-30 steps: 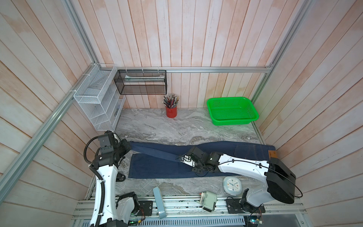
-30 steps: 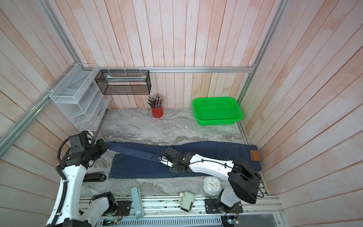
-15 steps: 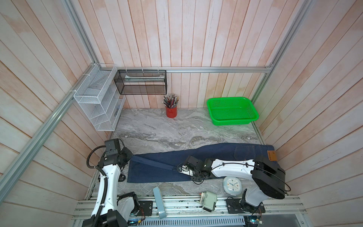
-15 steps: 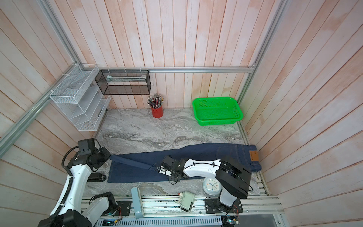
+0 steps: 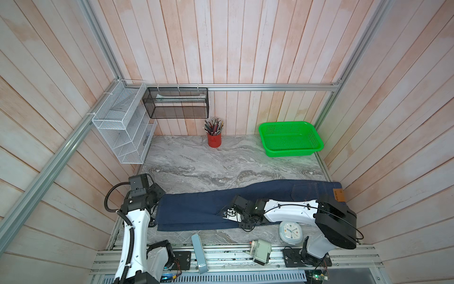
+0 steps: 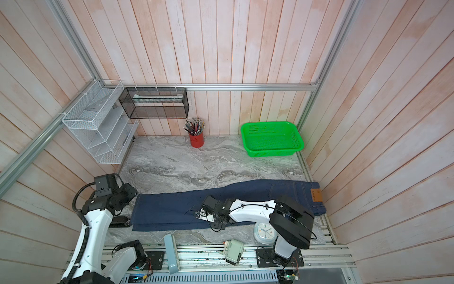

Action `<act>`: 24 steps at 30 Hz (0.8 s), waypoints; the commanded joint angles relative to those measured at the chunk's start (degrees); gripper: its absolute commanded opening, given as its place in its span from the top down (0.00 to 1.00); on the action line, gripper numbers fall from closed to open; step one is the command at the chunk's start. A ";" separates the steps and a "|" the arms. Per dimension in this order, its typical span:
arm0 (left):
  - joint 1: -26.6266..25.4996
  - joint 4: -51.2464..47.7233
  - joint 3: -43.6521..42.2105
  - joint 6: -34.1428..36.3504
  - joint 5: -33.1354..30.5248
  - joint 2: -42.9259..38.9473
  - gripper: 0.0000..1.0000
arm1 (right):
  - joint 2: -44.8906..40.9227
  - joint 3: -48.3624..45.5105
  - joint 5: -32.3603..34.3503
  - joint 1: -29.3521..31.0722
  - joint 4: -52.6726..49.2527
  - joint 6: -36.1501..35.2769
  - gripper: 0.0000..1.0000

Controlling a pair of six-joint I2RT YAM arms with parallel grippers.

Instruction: Fold and stack the trousers

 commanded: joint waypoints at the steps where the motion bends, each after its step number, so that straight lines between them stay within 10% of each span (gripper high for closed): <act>1: 0.34 -3.18 4.56 -0.46 -1.93 -3.12 0.36 | -1.25 -0.64 -2.77 0.99 -3.65 -1.24 0.77; 11: 0.19 4.20 0.21 -2.69 9.65 3.97 0.40 | -8.80 2.13 -3.52 -2.82 0.57 4.57 0.50; 24: -12.67 13.39 -10.04 -8.30 7.40 15.18 0.68 | -8.74 0.51 -1.95 -21.24 2.21 34.46 0.76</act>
